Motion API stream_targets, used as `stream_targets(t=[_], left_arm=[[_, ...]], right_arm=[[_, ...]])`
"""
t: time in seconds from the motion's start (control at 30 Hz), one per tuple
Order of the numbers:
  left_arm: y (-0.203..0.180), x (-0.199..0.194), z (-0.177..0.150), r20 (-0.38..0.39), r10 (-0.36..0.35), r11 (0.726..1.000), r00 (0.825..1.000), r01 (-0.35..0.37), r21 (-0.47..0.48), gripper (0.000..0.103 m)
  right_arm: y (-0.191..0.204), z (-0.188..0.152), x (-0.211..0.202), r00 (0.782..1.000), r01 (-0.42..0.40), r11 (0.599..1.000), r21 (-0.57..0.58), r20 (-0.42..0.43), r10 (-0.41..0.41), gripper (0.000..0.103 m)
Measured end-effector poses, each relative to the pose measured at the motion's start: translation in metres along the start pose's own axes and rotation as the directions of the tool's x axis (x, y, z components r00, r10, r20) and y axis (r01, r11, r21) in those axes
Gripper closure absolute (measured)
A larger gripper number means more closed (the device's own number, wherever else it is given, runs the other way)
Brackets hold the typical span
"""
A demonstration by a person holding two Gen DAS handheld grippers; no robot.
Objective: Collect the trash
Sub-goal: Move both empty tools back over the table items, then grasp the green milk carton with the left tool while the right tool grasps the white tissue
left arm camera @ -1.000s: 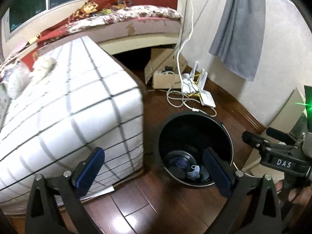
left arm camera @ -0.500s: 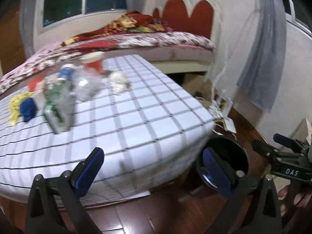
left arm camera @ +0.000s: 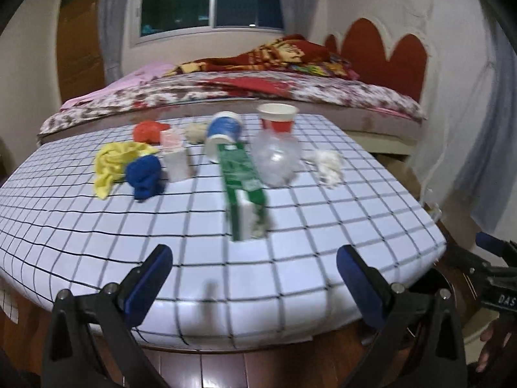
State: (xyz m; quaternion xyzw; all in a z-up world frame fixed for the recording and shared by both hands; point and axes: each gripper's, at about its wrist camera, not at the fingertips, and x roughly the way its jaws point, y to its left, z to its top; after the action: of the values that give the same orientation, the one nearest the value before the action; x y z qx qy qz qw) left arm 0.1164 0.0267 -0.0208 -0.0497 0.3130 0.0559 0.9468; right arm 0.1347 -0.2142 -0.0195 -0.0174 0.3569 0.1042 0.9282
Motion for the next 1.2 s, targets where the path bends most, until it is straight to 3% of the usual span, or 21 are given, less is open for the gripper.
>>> stream_targets(t=[0.2,0.53,0.63,0.73,0.83,0.9,1.0,1.03,1.2], left_arm=[[0.015,0.030,0.016,-0.022,0.005,0.998,1.000,-0.007,-0.067,0.005],[0.020,0.082,0.034,-0.086,0.035,0.995,0.996,-0.043,-0.091,0.012],[0.022,0.091,0.036,-0.099,0.035,0.996,0.994,-0.044,-0.084,0.019],[0.026,0.097,0.039,-0.109,0.046,0.996,0.993,-0.055,-0.073,0.020],[0.031,0.098,0.037,-0.122,0.039,0.996,0.992,-0.048,-0.074,0.026],[0.032,0.099,0.036,-0.129,0.036,0.997,0.991,-0.045,-0.068,0.029],[0.033,0.101,0.033,-0.137,0.009,0.998,0.990,-0.019,-0.066,0.057],[0.033,0.101,0.033,-0.137,0.002,0.998,0.991,-0.011,-0.063,0.064],[0.031,0.090,0.031,-0.098,-0.001,0.999,0.995,-0.004,-0.046,0.064]], right_arm=[[0.026,0.024,0.028,0.999,-0.029,0.998,-0.048,-0.014,0.029,0.001],[0.053,0.075,0.102,0.996,-0.076,0.993,-0.091,-0.062,0.070,0.001],[0.059,0.088,0.126,0.994,-0.086,0.992,-0.095,-0.080,0.079,0.003],[0.062,0.103,0.147,0.991,-0.103,0.992,-0.076,-0.099,0.095,0.014],[0.066,0.115,0.164,0.988,-0.107,0.992,-0.072,-0.120,0.097,0.018],[0.069,0.119,0.174,0.985,-0.109,0.992,-0.069,-0.138,0.099,0.030],[0.071,0.116,0.184,0.980,-0.125,0.990,-0.070,-0.166,0.112,0.073],[0.070,0.114,0.183,0.981,-0.126,0.990,-0.069,-0.159,0.114,0.077],[0.060,0.102,0.158,0.988,-0.131,0.989,-0.070,-0.094,0.124,0.080]])
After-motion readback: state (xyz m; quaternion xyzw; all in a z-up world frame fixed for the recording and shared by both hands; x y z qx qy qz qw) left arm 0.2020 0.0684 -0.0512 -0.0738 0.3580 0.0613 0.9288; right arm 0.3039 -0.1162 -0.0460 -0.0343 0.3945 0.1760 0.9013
